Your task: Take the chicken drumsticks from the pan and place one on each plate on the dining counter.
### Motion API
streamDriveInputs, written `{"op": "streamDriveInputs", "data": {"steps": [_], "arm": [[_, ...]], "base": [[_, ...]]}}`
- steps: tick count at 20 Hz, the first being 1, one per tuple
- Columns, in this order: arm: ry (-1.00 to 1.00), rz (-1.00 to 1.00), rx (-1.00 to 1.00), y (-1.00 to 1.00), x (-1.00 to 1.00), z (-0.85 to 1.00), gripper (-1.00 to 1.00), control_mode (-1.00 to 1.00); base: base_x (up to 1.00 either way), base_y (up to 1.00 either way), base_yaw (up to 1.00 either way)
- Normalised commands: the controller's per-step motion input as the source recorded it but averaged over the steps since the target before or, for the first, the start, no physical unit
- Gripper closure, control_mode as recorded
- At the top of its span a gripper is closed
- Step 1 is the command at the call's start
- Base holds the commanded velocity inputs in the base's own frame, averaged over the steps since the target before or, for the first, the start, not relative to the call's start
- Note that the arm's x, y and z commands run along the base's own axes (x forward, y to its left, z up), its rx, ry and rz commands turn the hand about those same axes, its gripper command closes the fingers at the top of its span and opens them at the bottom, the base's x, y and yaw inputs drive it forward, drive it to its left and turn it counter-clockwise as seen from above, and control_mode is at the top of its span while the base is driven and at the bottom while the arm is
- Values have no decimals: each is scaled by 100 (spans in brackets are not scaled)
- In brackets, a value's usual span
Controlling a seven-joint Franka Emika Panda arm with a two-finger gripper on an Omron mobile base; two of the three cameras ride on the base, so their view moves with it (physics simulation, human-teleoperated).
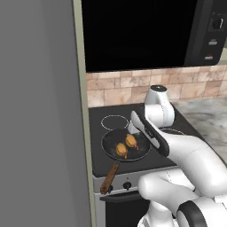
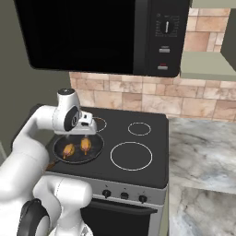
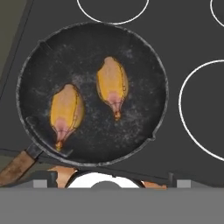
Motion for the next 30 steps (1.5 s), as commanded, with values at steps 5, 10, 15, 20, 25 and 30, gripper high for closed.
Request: {"op": "streamDriveInputs", "data": {"steps": [5,10,15,20,25,30], "arm": [[0,7,-2,3,28,-24,-100,-100],[0,6,-1,2,38,-24,-100,-100],[2,3,-5,16,42,-34,-100,-100],[0,2,-2,5,43,-30,-100,-100],[1,0,0,0,50,-20,-100,-100],[3,2,0,0,25,-33,-100,-100]], "base": [[0,0,0],[0,0,0],[0,0,0],[0,0,0],[0,0,0],[0,0,0]]}}
